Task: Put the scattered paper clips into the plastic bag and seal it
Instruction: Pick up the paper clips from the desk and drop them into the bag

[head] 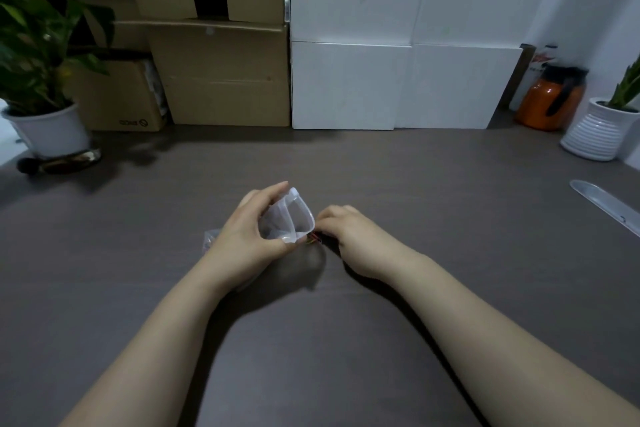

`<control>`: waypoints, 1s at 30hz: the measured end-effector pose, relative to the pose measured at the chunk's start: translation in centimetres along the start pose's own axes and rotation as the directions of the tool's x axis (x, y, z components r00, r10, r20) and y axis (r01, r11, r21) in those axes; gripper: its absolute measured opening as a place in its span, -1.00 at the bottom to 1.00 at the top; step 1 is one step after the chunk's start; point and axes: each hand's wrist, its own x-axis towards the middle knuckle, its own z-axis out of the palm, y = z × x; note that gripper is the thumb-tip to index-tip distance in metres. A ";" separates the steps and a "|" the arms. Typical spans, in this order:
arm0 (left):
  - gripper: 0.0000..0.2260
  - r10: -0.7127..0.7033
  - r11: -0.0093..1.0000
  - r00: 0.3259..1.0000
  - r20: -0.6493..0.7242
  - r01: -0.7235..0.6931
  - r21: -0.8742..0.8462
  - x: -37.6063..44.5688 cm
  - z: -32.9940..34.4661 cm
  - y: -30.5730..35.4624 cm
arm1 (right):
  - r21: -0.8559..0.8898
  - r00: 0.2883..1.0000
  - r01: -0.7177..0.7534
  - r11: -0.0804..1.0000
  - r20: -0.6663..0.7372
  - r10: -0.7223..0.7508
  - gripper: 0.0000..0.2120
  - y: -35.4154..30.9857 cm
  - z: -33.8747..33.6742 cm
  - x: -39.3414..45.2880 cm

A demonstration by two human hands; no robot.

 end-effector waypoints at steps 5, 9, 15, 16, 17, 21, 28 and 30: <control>-0.37 0.019 0.999 1.000 0.019 -0.020 0.028 0.0 0.0 0.1 | 0.059 0.994 0.001 0.998 -0.105 0.005 -0.70 0.7 -0.7 -2.5; -0.37 0.029 0.999 0.999 0.024 -0.029 0.027 0.1 0.1 0.0 | 0.100 0.930 -0.352 0.931 -0.078 0.360 -0.74 1.9 -2.2 -4.4; -0.36 0.028 0.998 0.999 0.037 -0.031 0.056 0.2 0.2 -0.5 | 0.040 0.827 -0.562 0.826 0.022 0.561 -0.26 -1.9 -0.7 -3.7; -0.35 0.028 0.998 0.999 0.036 -0.030 0.054 0.2 0.2 -0.6 | 0.042 0.822 -0.568 0.822 -0.014 0.569 -0.22 -2.5 -0.2 -3.1; -0.36 0.029 0.998 0.999 0.034 -0.031 0.050 0.2 0.2 -0.6 | 0.034 0.815 -0.576 0.817 -0.052 0.577 -0.20 -2.9 0.3 -2.5; -0.35 0.021 0.999 0.999 0.031 -0.022 0.045 0.2 0.2 -0.7 | 0.028 0.811 -0.570 0.821 -0.144 0.567 -0.37 -3.3 1.3 -0.8; -0.31 0.002 0.998 0.997 0.080 -0.007 0.055 0.1 0.3 -0.4 | 0.102 0.872 -0.452 0.886 -0.159 0.463 -0.88 -2.3 0.7 -1.4; -0.28 -0.009 0.998 0.994 0.111 0.002 0.066 0.1 0.3 -0.3 | 0.092 0.885 -0.433 0.897 -0.145 0.442 -0.91 -2.1 0.4 -1.6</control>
